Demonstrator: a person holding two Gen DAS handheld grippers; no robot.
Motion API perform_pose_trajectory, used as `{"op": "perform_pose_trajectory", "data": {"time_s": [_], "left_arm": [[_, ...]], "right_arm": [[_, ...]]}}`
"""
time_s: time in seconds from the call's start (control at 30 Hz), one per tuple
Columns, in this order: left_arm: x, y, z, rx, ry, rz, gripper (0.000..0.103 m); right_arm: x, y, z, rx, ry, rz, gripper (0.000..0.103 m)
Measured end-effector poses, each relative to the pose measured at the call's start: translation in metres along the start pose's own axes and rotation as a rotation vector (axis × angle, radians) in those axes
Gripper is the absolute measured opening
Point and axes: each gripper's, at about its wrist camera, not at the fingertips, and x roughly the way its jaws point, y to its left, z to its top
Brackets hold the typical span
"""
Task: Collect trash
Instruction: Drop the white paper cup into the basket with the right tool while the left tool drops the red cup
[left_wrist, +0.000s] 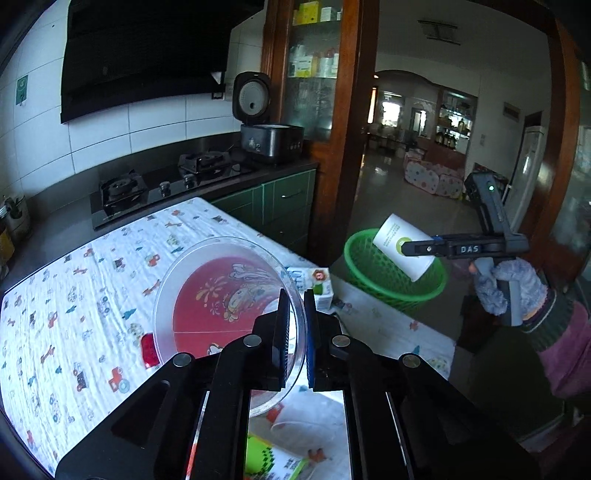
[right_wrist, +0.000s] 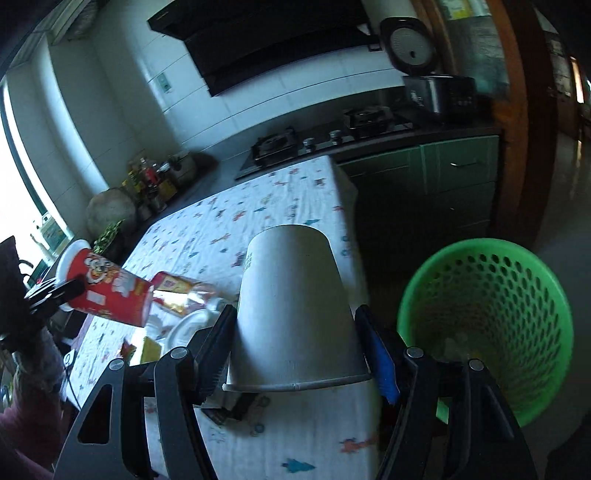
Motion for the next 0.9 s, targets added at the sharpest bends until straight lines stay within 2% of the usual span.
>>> {"op": "perform_pose_trajectory", "data": {"time_s": [0.2,0.3,0.5,0.57,0.63,0.9], "left_arm": [[0.043,-0.04,0.025,0.005,0.003,-0.102,0.006],[0.067,-0.055,0.037,0.005,0.019,-0.134,0.006],[0.116,-0.087,0.06,0.012,0.046,-0.186,0.006],[0.134,-0.097,0.066,0.014,0.053,-0.198,0.006],[0.15,-0.106,0.07,0.018,0.065,-0.21,0.006],[0.216,-0.138,0.083,-0.003,0.137,-0.244,0.006]], "right_arm": [[-0.007,-0.076,-0.013,0.09,-0.015,-0.213,0.064],[-0.001,-0.109,-0.021,0.131,-0.003,-0.282,0.064],[0.017,-0.167,-0.032,0.201,0.012,-0.339,0.065],[0.021,-0.182,-0.033,0.229,0.01,-0.337,0.07],[0.019,-0.193,-0.036,0.246,-0.005,-0.341,0.071],[-0.005,-0.191,-0.047,0.206,-0.039,-0.361,0.071]]}}
